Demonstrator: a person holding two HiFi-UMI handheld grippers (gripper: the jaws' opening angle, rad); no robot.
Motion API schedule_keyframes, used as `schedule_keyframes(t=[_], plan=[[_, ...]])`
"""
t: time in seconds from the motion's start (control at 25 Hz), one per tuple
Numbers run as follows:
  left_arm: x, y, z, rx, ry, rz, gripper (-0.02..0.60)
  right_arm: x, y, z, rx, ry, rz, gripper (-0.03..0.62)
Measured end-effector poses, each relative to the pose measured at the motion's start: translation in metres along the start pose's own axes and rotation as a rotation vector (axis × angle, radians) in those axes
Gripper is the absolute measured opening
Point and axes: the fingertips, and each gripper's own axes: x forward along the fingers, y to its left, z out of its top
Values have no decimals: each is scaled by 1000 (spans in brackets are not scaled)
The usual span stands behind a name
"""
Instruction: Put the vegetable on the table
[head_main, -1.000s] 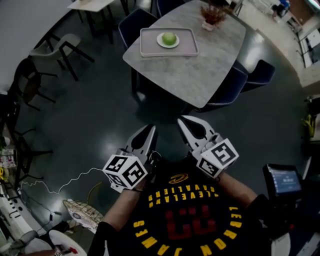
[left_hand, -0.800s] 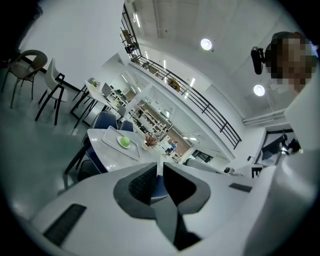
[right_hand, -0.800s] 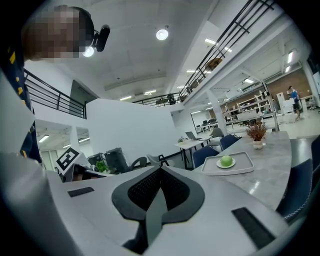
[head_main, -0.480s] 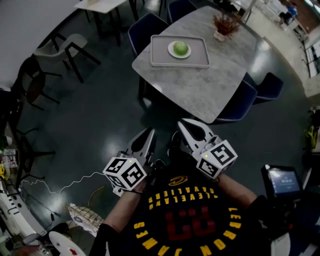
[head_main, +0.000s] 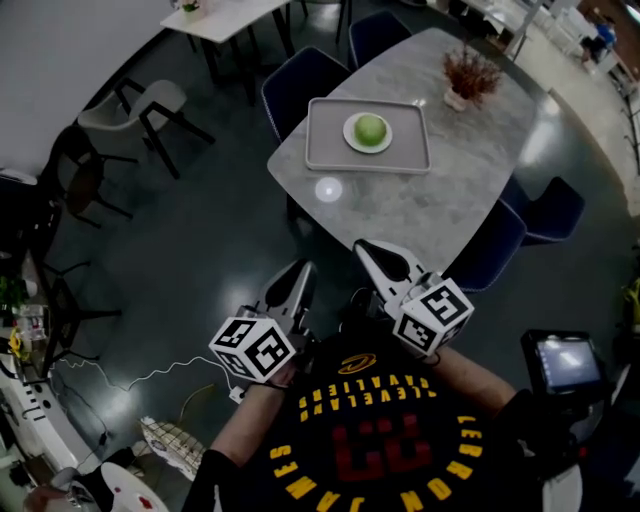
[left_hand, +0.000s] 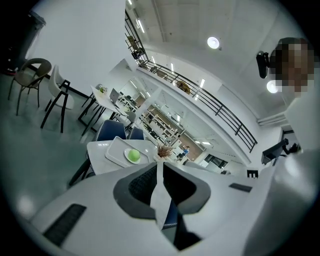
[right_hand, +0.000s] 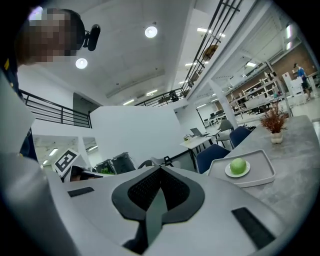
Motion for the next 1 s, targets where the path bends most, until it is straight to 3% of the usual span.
schedule_keyframes(t=[0.24, 0.56, 1.0], plan=[[72, -12, 7, 16, 34, -14, 41, 4, -68, 22, 46, -9, -25, 5], [135, -15, 9, -9, 81, -22, 41, -4, -141, 30, 133, -8, -123, 5], [227, 3, 16, 20, 236, -98, 41, 18, -222, 33, 243, -29, -278, 5]])
